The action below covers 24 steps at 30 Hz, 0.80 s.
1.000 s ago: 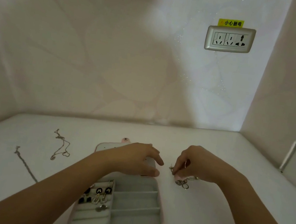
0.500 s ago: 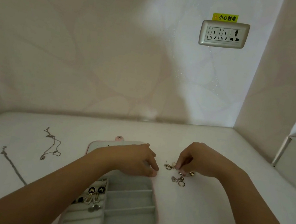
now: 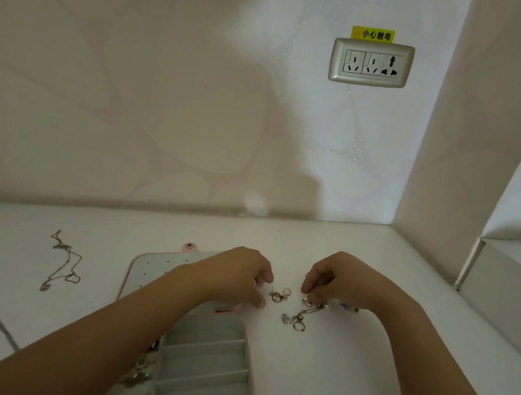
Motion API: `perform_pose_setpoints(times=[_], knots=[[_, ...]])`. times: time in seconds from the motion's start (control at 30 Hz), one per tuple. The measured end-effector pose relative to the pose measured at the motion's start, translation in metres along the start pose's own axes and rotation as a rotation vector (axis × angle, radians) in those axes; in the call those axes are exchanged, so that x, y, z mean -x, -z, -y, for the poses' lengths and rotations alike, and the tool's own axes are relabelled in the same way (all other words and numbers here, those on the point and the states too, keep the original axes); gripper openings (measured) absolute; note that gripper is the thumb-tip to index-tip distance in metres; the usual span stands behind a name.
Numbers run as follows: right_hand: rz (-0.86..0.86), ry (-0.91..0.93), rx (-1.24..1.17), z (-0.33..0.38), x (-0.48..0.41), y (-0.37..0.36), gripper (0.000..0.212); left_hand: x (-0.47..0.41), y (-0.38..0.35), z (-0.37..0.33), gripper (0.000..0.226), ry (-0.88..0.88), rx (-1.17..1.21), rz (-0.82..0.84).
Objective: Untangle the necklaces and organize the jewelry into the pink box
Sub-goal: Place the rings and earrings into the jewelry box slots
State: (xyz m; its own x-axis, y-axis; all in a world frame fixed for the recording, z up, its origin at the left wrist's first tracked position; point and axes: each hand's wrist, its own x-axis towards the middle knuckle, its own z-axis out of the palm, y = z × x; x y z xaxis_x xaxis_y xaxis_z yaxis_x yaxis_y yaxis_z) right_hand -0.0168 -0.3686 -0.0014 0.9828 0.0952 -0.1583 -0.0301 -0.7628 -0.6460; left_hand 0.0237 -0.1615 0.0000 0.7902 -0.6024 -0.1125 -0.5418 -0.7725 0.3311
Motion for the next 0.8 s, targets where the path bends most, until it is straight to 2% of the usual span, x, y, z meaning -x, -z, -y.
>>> perform_pose_setpoints(times=[0.17,0.27,0.37,0.53,0.67,0.73,0.8], knots=[[-0.142,0.107,-0.131,0.004,0.001,0.002,0.015,-0.003,0.004,-0.006,0.034,-0.084,0.178,-0.076],[-0.254,0.250,-0.314,0.017,0.006,0.004,0.017,0.000,0.015,-0.010,0.020,-0.058,0.590,-0.095],[-0.359,0.372,-0.417,0.033,0.009,0.000,0.017,0.008,0.024,-0.010,0.021,-0.021,0.951,-0.059],[-0.501,0.557,-0.415,0.057,0.015,-0.020,0.028,0.029,0.030,-0.005,0.032,0.035,1.276,0.084],[-0.541,0.688,-0.373,0.071,0.021,-0.034,0.031,0.048,0.036,0.009,0.028,0.057,1.400,0.201],[-0.602,0.752,-0.261,0.076,0.020,-0.041,0.033,0.056,0.039,0.017,0.029,0.084,1.397,0.227],[-0.728,0.832,-0.043,0.078,0.017,-0.051,0.033,0.061,0.042,0.025,0.029,0.148,1.342,0.224]])
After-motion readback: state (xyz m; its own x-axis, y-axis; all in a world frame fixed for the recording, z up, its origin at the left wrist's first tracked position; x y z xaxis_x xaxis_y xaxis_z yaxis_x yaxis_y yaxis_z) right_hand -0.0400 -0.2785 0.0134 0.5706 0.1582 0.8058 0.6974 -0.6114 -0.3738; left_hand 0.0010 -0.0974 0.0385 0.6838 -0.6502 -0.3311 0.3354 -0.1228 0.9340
